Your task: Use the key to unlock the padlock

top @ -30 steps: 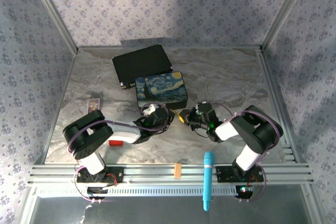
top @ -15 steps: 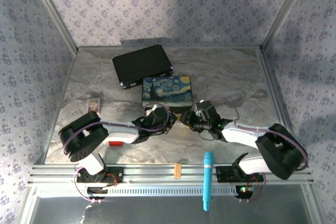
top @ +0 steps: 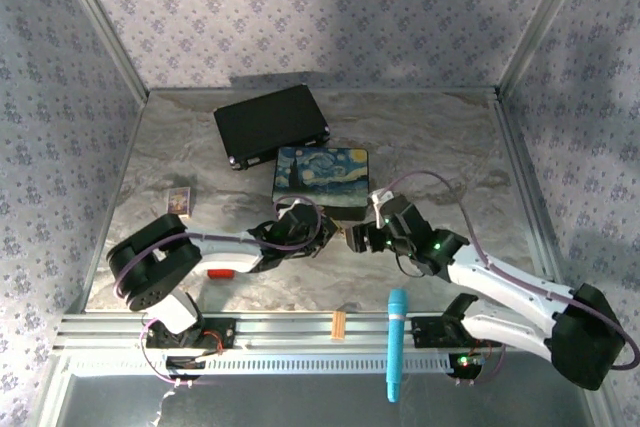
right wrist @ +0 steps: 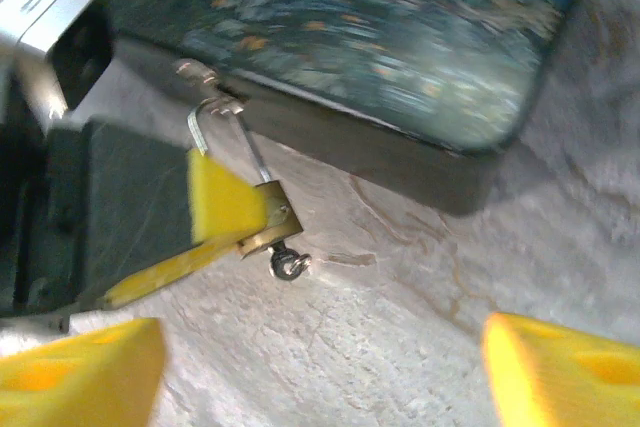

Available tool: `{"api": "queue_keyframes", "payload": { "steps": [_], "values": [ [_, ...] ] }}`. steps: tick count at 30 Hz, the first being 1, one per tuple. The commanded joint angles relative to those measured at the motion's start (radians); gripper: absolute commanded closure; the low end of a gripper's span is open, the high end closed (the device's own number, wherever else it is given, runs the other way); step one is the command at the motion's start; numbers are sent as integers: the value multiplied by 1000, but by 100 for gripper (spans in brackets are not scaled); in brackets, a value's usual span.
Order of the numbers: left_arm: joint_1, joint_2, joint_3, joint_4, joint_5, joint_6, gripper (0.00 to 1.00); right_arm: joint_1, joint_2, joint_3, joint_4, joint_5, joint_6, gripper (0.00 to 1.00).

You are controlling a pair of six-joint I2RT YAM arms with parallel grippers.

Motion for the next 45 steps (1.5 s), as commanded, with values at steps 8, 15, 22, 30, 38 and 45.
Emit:
{"api": "queue_keyframes", "payload": {
  "steps": [8, 15, 22, 30, 38, 45],
  "values": [
    [25, -58, 33, -97, 126, 134, 100, 57, 146, -41, 225, -85, -373, 53],
    [29, -66, 7, -79, 150, 141, 100, 77, 254, -40, 314, -109, -446, 54],
    [34, -75, 5, -75, 162, 149, 100, 101, 308, -52, 345, -71, -494, 63],
    [40, -77, -11, -51, 173, 138, 100, 109, 328, -87, 415, -24, -497, 74],
    [41, -73, -10, -36, 185, 135, 100, 97, 358, -119, 471, -32, -496, 79],
    [41, -43, -21, 18, 203, 112, 100, 49, 362, -150, 562, -150, -435, 89]
  ]
}}
